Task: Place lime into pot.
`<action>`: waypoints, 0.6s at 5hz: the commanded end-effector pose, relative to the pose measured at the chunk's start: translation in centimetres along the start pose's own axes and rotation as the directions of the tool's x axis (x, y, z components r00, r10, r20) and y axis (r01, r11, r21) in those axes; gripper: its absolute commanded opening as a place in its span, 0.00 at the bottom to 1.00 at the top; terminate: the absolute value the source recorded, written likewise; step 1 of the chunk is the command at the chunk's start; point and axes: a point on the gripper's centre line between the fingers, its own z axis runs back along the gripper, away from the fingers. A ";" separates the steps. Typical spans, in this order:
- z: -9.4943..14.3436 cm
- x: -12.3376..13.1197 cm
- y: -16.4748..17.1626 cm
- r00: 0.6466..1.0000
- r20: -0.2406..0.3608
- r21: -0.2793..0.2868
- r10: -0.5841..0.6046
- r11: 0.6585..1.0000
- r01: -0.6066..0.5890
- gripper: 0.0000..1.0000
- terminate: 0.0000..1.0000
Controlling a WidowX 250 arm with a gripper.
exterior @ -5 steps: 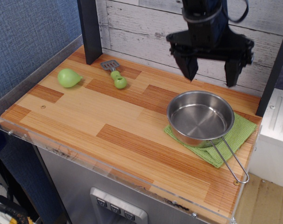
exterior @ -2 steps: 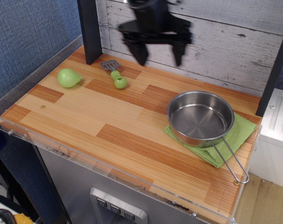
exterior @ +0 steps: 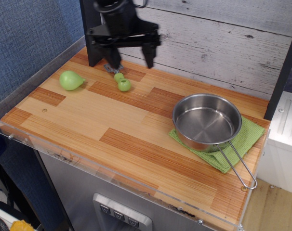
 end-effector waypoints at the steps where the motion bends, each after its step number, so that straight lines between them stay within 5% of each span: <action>1: -0.5 1.9 4.8 0.989 0.046 0.050 0.139 0.989 -0.141 1.00 0.00; 3: -0.4 1.6 10.1 0.962 0.059 0.096 0.268 0.957 -0.272 1.00 0.00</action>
